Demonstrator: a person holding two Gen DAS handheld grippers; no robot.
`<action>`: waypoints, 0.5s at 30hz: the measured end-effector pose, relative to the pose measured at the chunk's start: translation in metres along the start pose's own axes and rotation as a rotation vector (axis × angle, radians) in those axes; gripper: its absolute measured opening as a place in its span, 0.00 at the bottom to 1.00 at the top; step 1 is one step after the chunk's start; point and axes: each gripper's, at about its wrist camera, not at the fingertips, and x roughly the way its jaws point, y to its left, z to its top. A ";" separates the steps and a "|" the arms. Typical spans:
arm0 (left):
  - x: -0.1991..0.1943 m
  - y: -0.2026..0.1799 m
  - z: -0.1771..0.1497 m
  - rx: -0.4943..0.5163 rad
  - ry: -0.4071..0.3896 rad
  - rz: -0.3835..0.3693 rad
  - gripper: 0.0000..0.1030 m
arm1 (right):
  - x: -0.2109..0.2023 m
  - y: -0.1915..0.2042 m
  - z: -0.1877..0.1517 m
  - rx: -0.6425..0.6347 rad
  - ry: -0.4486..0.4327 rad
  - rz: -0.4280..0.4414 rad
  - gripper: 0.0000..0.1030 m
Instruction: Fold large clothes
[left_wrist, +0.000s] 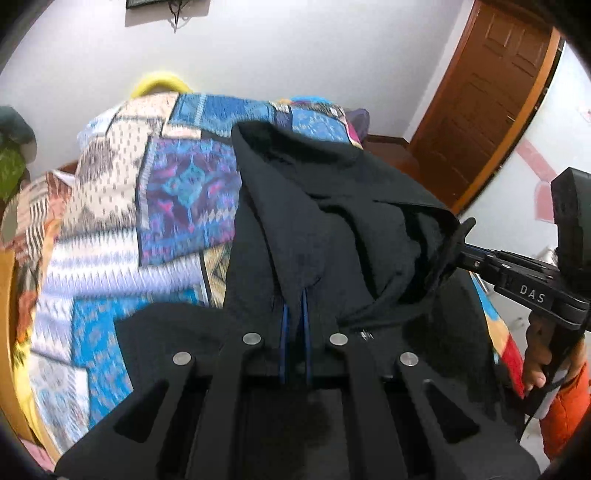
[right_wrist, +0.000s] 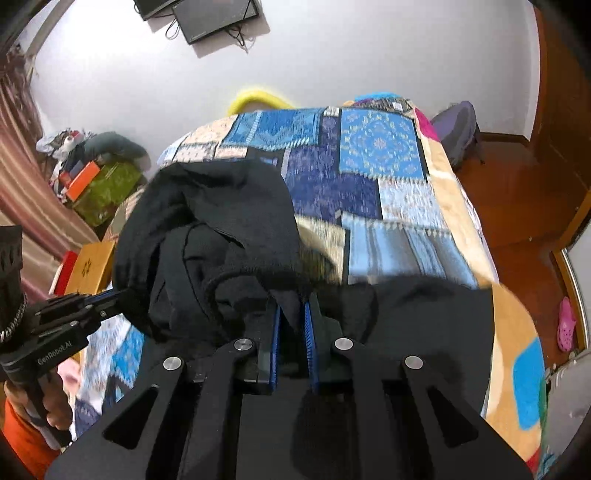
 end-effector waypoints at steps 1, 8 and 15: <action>-0.001 -0.001 -0.008 -0.005 0.006 -0.005 0.06 | -0.001 0.000 -0.006 -0.004 0.006 -0.003 0.10; 0.016 -0.008 -0.065 0.005 0.058 0.010 0.06 | 0.010 -0.006 -0.053 -0.050 0.082 -0.026 0.11; 0.043 -0.015 -0.104 0.039 0.162 0.066 0.06 | 0.019 -0.004 -0.077 -0.132 0.163 -0.060 0.13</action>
